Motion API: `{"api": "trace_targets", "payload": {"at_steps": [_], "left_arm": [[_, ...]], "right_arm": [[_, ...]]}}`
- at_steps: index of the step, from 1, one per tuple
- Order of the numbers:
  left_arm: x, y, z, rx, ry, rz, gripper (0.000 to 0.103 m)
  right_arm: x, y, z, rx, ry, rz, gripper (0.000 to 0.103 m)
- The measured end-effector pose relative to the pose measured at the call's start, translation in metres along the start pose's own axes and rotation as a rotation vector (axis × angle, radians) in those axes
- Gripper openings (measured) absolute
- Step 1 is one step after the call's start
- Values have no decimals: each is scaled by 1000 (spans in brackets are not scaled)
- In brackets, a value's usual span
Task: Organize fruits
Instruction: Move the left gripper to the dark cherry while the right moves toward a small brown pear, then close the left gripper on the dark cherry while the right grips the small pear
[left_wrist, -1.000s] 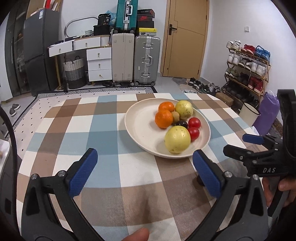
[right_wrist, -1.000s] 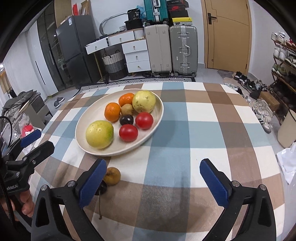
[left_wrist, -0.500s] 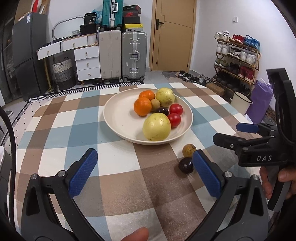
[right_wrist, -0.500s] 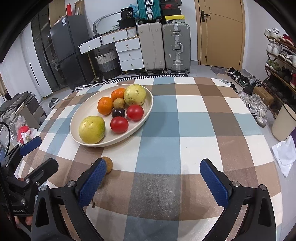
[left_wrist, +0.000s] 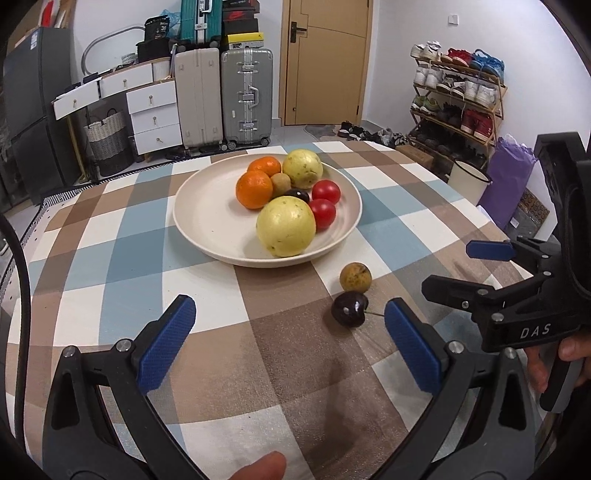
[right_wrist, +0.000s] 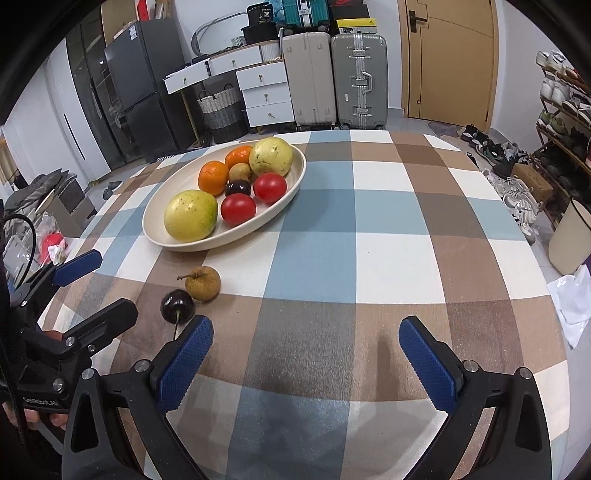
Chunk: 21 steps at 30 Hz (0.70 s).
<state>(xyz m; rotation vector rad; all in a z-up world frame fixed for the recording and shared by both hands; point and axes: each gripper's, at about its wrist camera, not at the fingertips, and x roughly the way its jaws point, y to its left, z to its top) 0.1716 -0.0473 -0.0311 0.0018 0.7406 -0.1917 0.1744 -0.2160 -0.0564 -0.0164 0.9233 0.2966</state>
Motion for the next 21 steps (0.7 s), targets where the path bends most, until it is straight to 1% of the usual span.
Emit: {"api": "trace_targets", "payload": {"at_steps": [6, 8, 11, 13, 16, 21], "left_arm": [[6, -8, -2, 35, 34, -25, 93], [11, -9, -2, 46, 62, -37, 85], [21, -12, -3, 56, 113, -31, 78], [27, -13, -4, 59, 137, -44, 75], [34, -15, -4, 66, 163, -57, 73], [41, -21, -1, 74, 180, -57, 68]], "right_arm": [[-2, -6, -2, 16, -3, -5, 102], [-2, -8, -2, 19, -2, -5, 102], [-2, -11, -2, 26, -2, -5, 102], [-2, -12, -3, 33, -2, -3, 102], [0, -14, -4, 37, 2, 1, 102], [1, -15, -5, 45, 3, 8, 102]]}}
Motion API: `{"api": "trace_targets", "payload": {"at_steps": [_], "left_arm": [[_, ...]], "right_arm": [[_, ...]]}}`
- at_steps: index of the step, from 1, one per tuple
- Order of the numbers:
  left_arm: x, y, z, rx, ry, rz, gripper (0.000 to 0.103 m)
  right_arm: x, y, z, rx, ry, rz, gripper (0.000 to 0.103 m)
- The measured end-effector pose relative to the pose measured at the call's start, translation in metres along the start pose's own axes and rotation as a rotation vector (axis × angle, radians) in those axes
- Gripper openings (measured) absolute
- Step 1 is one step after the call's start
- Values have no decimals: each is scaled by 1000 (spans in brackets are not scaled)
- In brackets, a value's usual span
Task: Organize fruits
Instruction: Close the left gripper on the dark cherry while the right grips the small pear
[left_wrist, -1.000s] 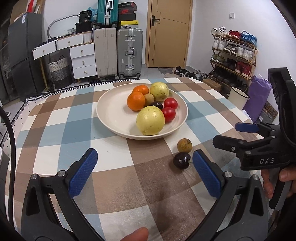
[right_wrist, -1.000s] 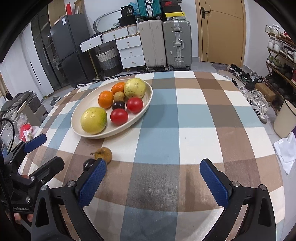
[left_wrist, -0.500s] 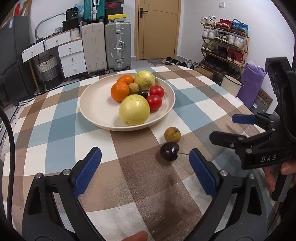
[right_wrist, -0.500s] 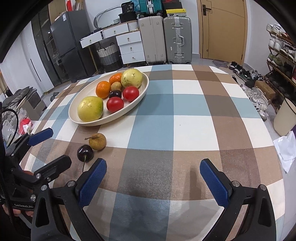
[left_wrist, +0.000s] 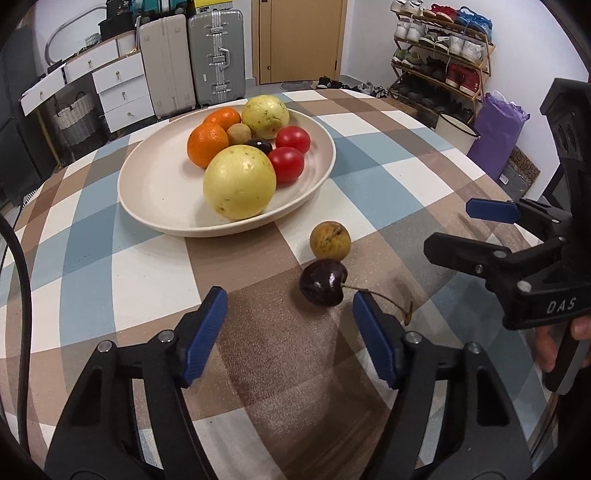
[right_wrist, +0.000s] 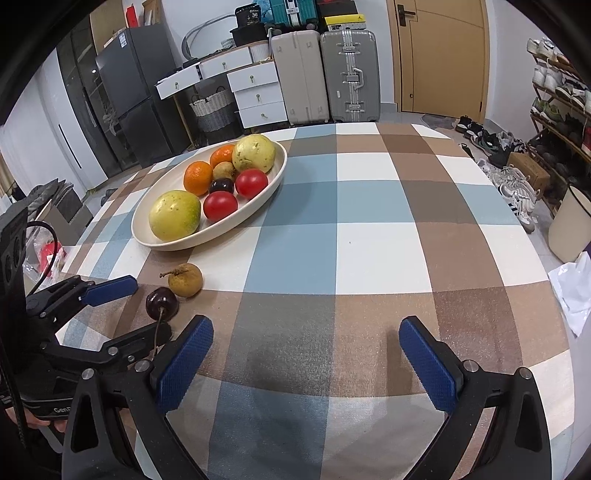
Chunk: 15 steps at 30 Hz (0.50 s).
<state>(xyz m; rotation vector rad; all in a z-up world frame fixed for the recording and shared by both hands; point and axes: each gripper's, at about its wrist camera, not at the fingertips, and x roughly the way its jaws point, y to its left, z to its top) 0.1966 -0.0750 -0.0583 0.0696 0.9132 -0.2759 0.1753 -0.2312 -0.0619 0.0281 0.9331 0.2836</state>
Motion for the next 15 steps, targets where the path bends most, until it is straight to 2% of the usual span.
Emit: {"api": "trace_targets", "payload": {"at_steps": [6, 9, 11, 15], "left_arm": [[5, -6, 7, 14, -3, -1, 57], [4, -8, 8, 22, -8, -14, 42], [3, -8, 8, 24, -14, -48, 23], [0, -9, 7, 23, -22, -80, 23]], "right_arm": [[-1, -5, -2, 11, 1, 7, 102], [0, -7, -3, 17, 4, 11, 102], [1, -8, -3, 20, 6, 12, 102], [1, -8, -4, 21, 8, 14, 102]]}}
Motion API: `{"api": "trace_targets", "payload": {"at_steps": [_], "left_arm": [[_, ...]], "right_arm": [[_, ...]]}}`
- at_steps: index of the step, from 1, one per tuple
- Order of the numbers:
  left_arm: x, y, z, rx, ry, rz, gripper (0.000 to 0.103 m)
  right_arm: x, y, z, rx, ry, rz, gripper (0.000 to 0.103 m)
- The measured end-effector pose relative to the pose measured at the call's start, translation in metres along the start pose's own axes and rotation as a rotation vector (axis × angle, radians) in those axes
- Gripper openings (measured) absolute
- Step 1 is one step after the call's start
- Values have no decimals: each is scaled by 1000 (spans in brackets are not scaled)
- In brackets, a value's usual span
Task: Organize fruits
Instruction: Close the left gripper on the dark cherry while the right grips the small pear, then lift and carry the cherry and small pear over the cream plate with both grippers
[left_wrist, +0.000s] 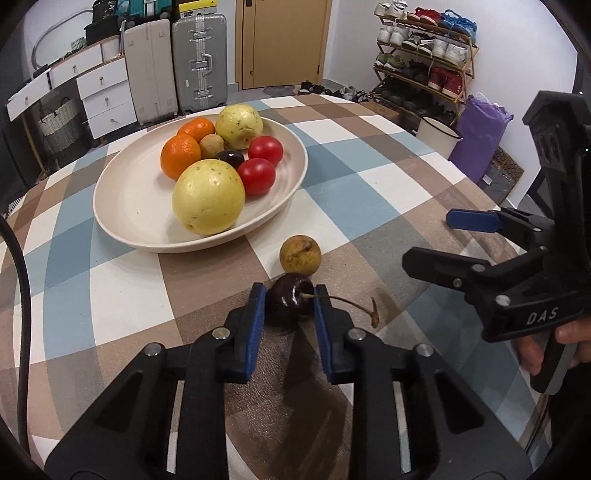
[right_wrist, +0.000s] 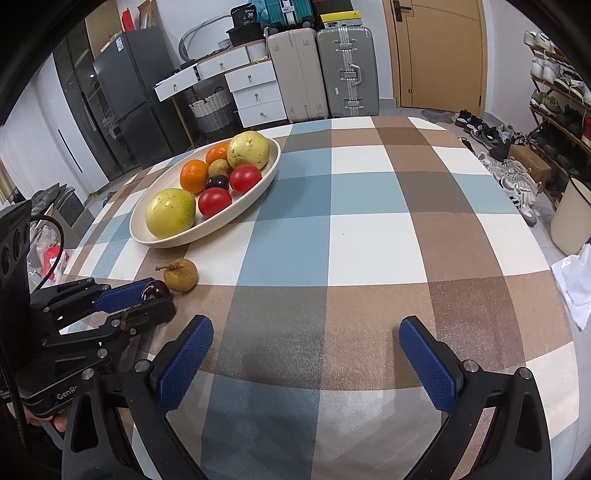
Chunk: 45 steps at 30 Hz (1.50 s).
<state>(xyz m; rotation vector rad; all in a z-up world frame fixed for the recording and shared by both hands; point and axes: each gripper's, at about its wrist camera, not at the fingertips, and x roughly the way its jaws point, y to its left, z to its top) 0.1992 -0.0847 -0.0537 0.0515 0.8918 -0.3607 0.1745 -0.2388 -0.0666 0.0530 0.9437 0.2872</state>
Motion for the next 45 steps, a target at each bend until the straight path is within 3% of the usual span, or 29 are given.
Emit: {"api": "trace_targets", "payload": {"at_steps": [13, 25, 33, 36, 39, 41, 45], "left_arm": [[-32, 27, -19, -75, -56, 51, 23], [-50, 60, -23, -178, -115, 89, 23], [-52, 70, -23, -217, -134, 105, 23], [-52, 74, -24, -231, -135, 108, 23], [-52, 75, -23, -241, -140, 111, 23], [-53, 76, -24, -245, -144, 113, 23], [-52, 77, -24, -249, -150, 115, 23]], "right_arm": [[7, 16, 3, -33, 18, 14, 102], [29, 69, 17, -186, 58, 38, 100], [42, 98, 23, -267, 66, 45, 78], [43, 104, 24, -290, 63, 51, 65], [42, 107, 25, -308, 60, 58, 46], [41, 108, 24, -316, 55, 56, 28], [39, 109, 22, -326, 54, 65, 27]]}}
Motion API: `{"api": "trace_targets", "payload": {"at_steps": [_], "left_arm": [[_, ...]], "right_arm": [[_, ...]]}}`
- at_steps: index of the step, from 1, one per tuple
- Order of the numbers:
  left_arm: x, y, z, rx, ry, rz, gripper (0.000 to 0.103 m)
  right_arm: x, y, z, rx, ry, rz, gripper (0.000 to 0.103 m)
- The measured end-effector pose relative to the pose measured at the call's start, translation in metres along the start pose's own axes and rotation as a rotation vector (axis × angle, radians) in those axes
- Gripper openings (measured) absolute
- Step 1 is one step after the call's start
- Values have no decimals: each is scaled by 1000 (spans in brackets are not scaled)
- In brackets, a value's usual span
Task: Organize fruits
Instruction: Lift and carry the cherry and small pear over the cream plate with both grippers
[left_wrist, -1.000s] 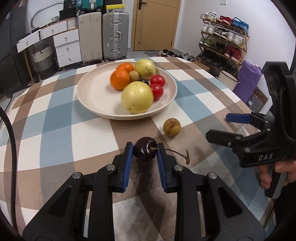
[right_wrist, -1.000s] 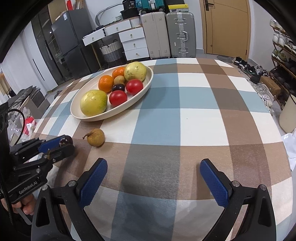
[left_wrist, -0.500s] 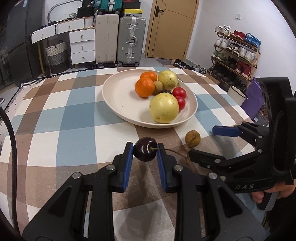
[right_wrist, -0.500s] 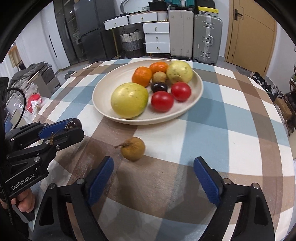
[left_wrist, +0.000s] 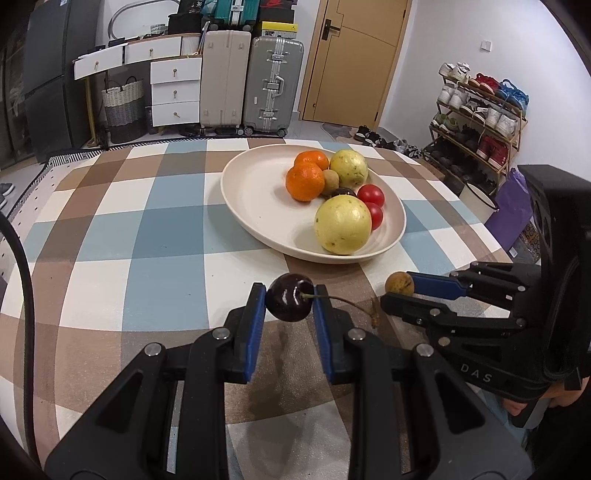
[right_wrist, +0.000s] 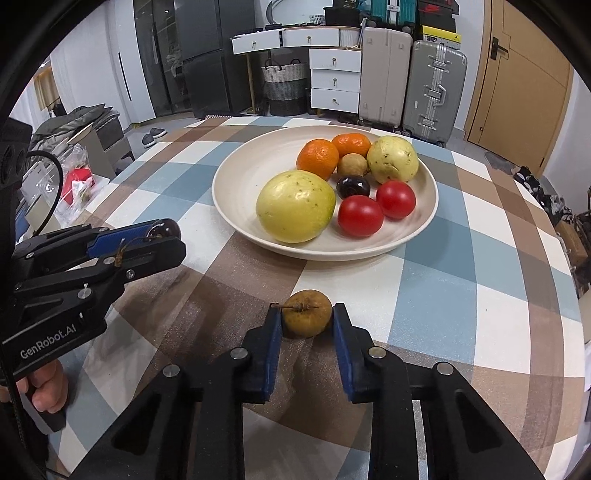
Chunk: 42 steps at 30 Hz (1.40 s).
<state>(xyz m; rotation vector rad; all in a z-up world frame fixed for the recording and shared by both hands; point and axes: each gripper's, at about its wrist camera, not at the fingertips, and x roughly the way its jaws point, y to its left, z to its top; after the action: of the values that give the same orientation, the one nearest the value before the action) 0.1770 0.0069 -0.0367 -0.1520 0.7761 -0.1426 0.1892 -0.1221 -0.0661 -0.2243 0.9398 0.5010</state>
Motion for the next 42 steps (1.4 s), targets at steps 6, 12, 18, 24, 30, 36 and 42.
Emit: {"api": "trace_targets", "payload": {"at_steps": [6, 12, 18, 24, 30, 36, 42], "left_arm": [[-2, 0, 0, -3, -10, 2, 23], [-4, 1, 2, -11, -22, 6, 23], [-10, -2, 6, 0, -43, 14, 23], [-13, -6, 13, 14, -61, 20, 23], [-14, -7, 25, 19, -79, 31, 23], [-8, -8, 43, 29, -93, 35, 23], [10, -6, 57, 33, -90, 43, 23]], "right_arm": [[-5, -2, -2, 3, -10, -3, 27], [-18, -8, -2, 22, -46, -7, 27], [-31, -18, 0, 53, -78, 0, 27], [-43, -24, 7, 63, -115, 1, 27], [-50, -37, 18, 110, -145, 42, 27], [-44, -52, 28, 182, -146, 68, 27], [-33, -57, 37, 216, -146, 76, 27]]}}
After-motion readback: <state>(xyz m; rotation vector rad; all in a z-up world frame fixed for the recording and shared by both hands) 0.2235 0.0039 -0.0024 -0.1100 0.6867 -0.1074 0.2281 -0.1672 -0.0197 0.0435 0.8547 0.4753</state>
